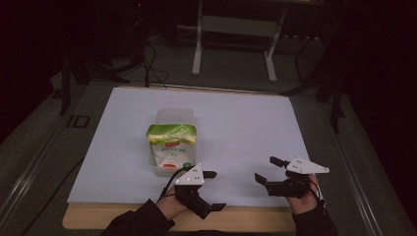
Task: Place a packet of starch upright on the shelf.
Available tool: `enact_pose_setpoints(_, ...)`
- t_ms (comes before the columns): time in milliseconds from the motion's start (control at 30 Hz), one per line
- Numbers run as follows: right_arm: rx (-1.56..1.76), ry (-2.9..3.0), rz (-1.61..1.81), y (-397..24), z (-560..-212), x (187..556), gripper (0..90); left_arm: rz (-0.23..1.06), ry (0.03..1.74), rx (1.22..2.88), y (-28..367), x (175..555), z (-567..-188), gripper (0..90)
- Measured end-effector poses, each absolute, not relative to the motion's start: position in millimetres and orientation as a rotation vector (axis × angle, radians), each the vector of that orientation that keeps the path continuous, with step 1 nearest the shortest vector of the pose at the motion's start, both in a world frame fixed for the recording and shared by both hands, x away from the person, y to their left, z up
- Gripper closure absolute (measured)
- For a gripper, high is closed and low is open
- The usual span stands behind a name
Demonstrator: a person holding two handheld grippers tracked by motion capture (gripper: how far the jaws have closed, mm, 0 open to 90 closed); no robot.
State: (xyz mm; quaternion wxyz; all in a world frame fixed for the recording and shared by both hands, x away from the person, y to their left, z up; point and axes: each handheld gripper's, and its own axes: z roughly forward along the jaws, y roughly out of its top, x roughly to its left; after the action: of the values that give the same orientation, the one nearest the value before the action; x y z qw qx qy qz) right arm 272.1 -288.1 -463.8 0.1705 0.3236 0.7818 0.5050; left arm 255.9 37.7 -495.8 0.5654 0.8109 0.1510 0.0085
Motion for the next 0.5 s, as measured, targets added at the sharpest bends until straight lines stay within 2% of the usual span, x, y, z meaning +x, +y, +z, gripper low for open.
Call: enact_pose_setpoints(500,0.972,2.210,1.459,-307,-477,267,13.7,0.037,0.342,1.955,35,257,-511,0.0)
